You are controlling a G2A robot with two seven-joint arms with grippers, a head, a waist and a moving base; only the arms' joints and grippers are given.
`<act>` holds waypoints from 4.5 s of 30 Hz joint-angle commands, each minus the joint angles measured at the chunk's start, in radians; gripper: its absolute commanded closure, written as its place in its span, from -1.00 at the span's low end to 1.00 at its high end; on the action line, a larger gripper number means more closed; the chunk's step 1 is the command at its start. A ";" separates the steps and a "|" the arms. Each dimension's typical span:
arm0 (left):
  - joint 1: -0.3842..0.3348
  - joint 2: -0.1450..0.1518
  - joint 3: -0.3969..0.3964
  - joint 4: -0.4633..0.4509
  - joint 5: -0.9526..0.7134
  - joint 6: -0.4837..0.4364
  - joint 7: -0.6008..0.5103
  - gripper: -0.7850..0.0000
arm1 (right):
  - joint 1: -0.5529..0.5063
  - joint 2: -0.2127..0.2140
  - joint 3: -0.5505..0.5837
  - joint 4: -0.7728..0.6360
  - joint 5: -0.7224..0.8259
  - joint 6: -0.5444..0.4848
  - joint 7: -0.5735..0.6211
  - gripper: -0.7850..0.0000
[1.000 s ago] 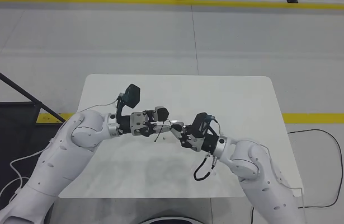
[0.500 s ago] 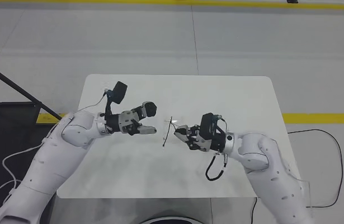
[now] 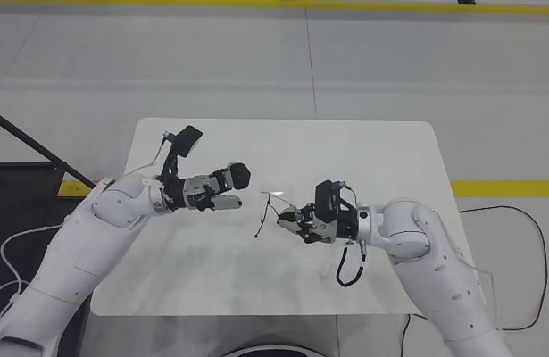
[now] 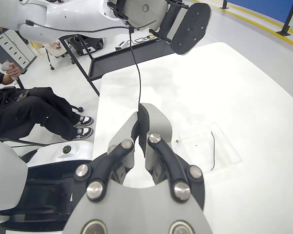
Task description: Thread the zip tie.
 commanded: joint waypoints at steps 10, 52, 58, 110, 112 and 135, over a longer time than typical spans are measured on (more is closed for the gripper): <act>-0.003 -0.008 0.041 -0.045 -0.066 0.131 -0.052 -1.00 | 0.019 0.000 -0.038 0.022 0.016 -0.011 0.010 1.00; -0.074 -0.027 0.100 0.011 -0.189 0.177 -0.177 1.00 | 0.159 0.039 -0.175 0.143 0.186 -0.037 0.035 1.00; -0.074 -0.026 0.098 0.016 -0.185 0.166 -0.166 1.00 | 0.159 0.046 -0.178 0.138 0.184 -0.037 0.024 1.00; -0.033 0.008 0.043 0.008 -0.226 0.116 -0.116 1.00 | 0.119 0.376 -0.364 -0.202 0.025 -0.037 -0.419 1.00; -0.034 0.009 0.044 0.008 -0.230 0.118 -0.118 0.60 | 0.134 0.384 -0.372 -0.181 0.012 -0.037 -0.438 1.00; -0.012 0.004 -0.012 0.061 -0.203 0.164 -0.031 -1.00 | 0.172 0.375 -0.332 -0.370 -0.129 0.570 0.021 1.00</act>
